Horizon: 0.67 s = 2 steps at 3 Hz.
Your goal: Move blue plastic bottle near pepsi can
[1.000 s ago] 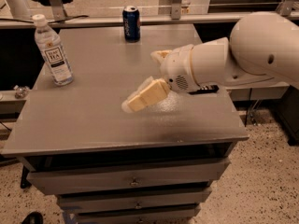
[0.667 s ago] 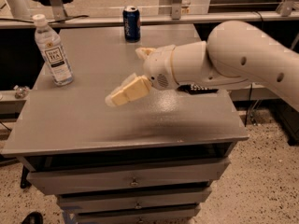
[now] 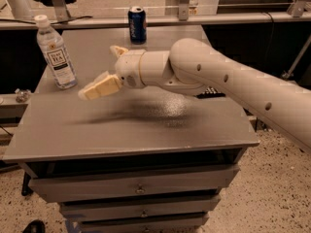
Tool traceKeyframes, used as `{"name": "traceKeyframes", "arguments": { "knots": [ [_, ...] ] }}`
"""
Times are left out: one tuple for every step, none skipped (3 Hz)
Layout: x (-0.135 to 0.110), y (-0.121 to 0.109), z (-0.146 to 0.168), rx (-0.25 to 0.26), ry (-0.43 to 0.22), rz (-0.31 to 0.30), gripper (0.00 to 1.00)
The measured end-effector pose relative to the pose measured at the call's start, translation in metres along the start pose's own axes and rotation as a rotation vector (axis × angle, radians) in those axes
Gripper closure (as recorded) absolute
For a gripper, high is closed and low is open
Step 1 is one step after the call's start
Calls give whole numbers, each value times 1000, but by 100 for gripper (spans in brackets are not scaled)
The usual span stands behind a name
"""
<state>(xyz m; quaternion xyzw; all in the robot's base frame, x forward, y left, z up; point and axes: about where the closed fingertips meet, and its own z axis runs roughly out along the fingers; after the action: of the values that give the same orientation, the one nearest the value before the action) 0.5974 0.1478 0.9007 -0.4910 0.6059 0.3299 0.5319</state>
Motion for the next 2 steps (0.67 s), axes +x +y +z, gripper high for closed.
{"name": "traceKeyframes", "arguments": {
  "knots": [
    [3,-14,47,-3,-70,4,0],
    [-1,-28,91,-6,-133,9,0]
  ]
}}
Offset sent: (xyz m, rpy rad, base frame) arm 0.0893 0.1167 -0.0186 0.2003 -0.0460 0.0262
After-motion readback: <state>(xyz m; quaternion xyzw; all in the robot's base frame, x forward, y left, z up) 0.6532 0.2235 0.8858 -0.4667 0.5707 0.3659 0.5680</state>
